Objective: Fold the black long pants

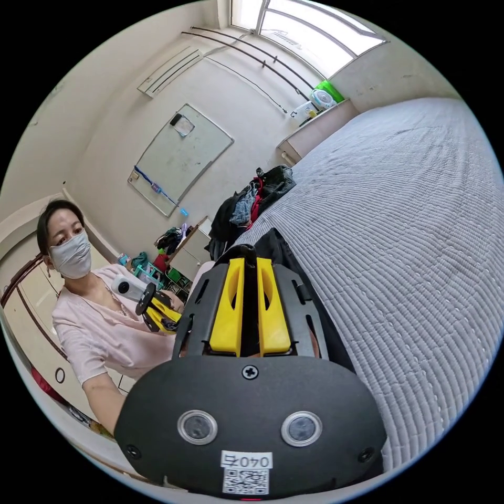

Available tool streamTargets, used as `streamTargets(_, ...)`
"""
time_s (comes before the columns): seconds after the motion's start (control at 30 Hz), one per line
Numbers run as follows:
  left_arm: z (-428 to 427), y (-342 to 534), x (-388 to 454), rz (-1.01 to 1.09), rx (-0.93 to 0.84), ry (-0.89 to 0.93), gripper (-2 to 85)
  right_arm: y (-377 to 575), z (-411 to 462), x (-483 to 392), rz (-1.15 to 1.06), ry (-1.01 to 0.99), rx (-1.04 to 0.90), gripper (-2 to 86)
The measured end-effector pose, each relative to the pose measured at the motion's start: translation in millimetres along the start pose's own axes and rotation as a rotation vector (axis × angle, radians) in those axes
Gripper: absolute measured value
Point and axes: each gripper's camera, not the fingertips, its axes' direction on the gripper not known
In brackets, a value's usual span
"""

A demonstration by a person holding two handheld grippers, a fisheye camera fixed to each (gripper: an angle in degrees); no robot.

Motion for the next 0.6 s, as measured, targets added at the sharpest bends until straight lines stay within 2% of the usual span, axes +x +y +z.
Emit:
streamTargets(0.1,3.8,-19.1,5.1,0.008,0.010,0.027,0.7,11.6,1.2,0.6,0.062,-0.008,0.003,5.3)
streamTargets(0.17,17.4,-29.5,4.7,0.002,-0.049,0.133,2.1,16.4,4.7,4.3,0.173,0.018,-0.034,9.3)
streamTargets(0.23,12.8,-34.5,4.2,-0.007,-0.068,0.231,2.0,24.6,7.0,-4.3,0.284,0.176,-0.094,14.6)
streamTargets(0.3,-15.2,-38.4,5.2,0.000,0.003,0.291,1.3,29.6,6.2,-21.7,0.327,0.347,-0.116,14.8)
streamTargets(0.37,-67.3,-47.4,4.9,0.027,0.160,0.218,0.0,31.0,10.4,-49.4,0.322,0.535,-0.124,12.5)
streamTargets(0.43,-87.4,-60.1,-0.6,0.016,0.206,0.101,-0.6,27.2,33.1,-95.8,0.233,0.703,-0.114,3.8)
streamTargets(0.5,-77.0,-77.4,-7.3,0.001,0.140,0.010,-0.8,20.6,62.3,-124.7,0.153,0.737,-0.119,0.6)
streamTargets(0.6,-20.2,-98.0,-3.9,0.018,-0.073,-0.028,-0.8,7.6,121.1,-143.3,0.100,0.774,-0.168,-0.7)
